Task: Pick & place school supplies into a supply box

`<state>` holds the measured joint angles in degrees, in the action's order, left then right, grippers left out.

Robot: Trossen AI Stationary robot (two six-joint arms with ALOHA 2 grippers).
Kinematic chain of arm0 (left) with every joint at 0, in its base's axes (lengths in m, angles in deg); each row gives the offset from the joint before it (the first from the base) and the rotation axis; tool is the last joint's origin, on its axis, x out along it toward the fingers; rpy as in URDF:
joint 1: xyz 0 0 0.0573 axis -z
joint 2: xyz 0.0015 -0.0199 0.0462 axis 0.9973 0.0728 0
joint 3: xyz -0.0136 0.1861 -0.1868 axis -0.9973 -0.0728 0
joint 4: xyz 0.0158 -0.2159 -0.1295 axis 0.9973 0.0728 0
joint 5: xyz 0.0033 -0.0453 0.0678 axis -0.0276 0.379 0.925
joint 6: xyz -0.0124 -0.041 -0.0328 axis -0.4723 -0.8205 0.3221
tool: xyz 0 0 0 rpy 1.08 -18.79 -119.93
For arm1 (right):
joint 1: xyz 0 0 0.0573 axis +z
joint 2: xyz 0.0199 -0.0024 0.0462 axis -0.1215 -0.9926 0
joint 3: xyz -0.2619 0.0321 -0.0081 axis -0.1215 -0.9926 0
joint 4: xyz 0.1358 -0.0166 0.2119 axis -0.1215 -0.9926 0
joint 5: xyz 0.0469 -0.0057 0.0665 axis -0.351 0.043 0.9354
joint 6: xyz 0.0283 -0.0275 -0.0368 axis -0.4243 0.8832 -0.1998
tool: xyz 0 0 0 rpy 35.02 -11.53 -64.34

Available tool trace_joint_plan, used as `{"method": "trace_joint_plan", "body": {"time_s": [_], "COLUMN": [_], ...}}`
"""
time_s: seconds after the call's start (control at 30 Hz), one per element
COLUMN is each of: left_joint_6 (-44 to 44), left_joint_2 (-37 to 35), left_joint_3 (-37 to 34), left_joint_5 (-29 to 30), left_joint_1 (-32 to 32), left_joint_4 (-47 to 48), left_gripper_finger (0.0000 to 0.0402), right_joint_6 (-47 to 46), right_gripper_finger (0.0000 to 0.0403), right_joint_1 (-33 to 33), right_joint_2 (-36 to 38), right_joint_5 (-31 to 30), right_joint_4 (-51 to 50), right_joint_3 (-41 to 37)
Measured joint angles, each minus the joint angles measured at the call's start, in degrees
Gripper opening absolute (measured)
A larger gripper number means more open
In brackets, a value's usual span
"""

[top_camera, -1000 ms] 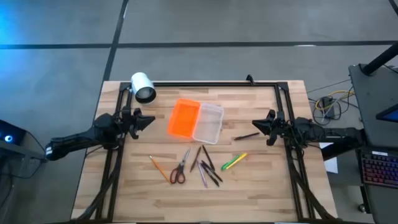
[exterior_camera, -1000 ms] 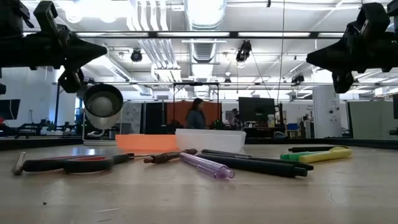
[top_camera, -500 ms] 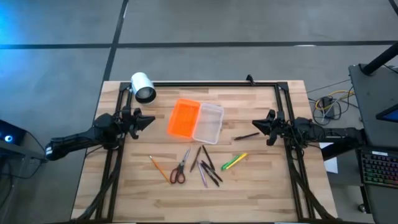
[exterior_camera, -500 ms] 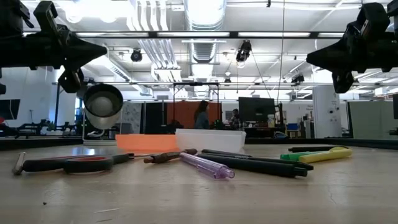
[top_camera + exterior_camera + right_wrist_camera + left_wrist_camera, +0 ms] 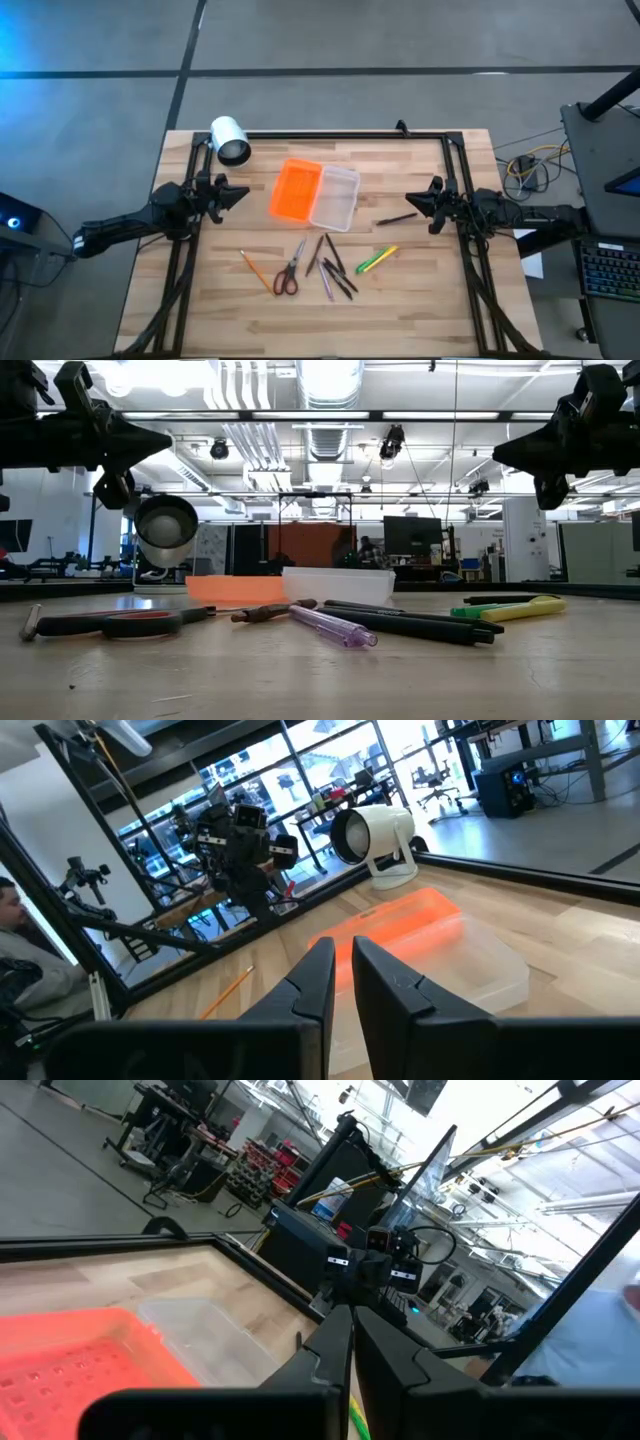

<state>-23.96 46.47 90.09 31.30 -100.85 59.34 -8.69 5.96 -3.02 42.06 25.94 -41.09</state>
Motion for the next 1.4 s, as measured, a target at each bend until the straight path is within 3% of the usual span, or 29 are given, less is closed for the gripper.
{"method": "trace_joint_plan", "body": {"time_s": [0.73, 0.8, 0.97, 1.07, 1.17, 1.4], "left_joint_6": [0.0, 0.0, 0.0, 0.0, 0.0, 0.0], "left_joint_2": [0.02, 0.0, 0.01, 0.09, 0.09, 0.11], "left_joint_3": [0.02, 0.0, 0.0, 0.02, 0.02, 0.0], "left_joint_5": [0.0, 0.0, 0.0, 0.0, 0.0, 0.0], "left_joint_1": [0.0, -0.02, 0.0, 0.0, 0.0, 0.0], "left_joint_4": [0.0, 0.0, 0.0, 0.0, 0.0, 0.0], "left_gripper_finger": [0.0, 0.0, 0.0, 0.0, 0.0, 0.0], "right_joint_6": [-0.26, -3.36, -22.42, -28.35, -31.83, -25.09], "right_gripper_finger": [0.0034, 0.0034, 0.0034, 0.0034, 0.0034, 0.0034], "right_joint_1": [-0.01, 0.0, -0.04, 0.02, 0.0, -0.02], "right_joint_2": [-0.02, 0.0, -3.03, -7.07, -12.0, -19.85], "right_joint_5": [0.02, 0.27, 2.54, 7.74, 8.35, -0.9], "right_joint_4": [0.38, 0.51, 1.72, 6.25, 14.75, 26.25], "right_joint_3": [-0.01, -0.01, -0.01, -0.03, -0.01, -0.01]}}
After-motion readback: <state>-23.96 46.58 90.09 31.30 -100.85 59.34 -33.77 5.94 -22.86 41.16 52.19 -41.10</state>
